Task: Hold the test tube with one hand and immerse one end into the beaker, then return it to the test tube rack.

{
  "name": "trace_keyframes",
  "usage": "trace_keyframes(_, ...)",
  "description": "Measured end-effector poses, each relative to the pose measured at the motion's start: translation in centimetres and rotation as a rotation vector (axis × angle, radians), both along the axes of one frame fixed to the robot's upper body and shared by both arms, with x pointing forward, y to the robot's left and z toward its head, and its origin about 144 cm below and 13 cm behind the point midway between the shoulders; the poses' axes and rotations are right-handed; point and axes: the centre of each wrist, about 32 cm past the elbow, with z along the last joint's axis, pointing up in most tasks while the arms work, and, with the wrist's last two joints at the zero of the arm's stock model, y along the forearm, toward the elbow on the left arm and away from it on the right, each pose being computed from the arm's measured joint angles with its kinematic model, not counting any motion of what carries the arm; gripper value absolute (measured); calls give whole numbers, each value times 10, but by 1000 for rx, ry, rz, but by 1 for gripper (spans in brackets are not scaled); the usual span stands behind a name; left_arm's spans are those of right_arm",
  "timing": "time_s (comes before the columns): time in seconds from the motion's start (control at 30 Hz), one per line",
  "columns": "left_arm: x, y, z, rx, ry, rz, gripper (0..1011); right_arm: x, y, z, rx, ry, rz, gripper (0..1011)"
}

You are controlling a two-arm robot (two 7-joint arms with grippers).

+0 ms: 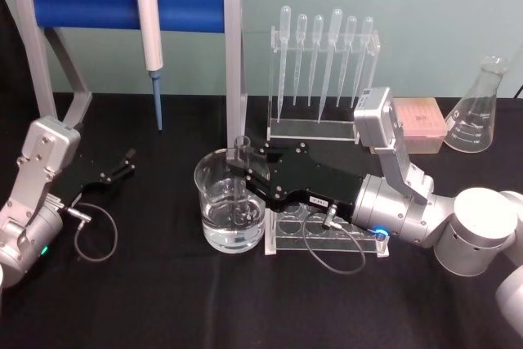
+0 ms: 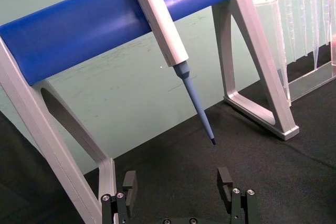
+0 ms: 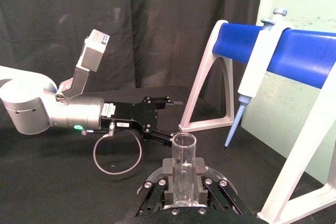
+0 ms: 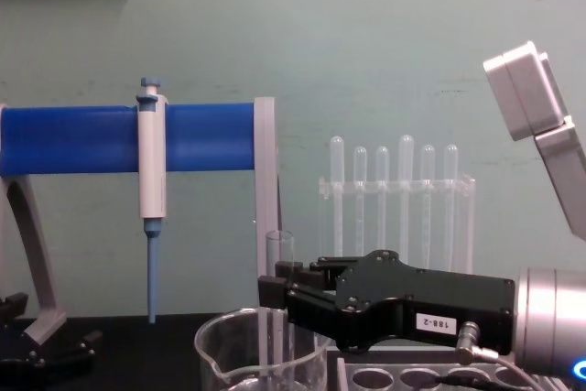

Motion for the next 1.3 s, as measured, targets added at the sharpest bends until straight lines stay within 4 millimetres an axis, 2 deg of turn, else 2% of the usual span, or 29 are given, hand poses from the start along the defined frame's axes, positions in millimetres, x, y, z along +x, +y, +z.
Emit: trace_keyframes(1.3,0,0,0,0,0,0,1000,0,0,0,0,0,0,241)
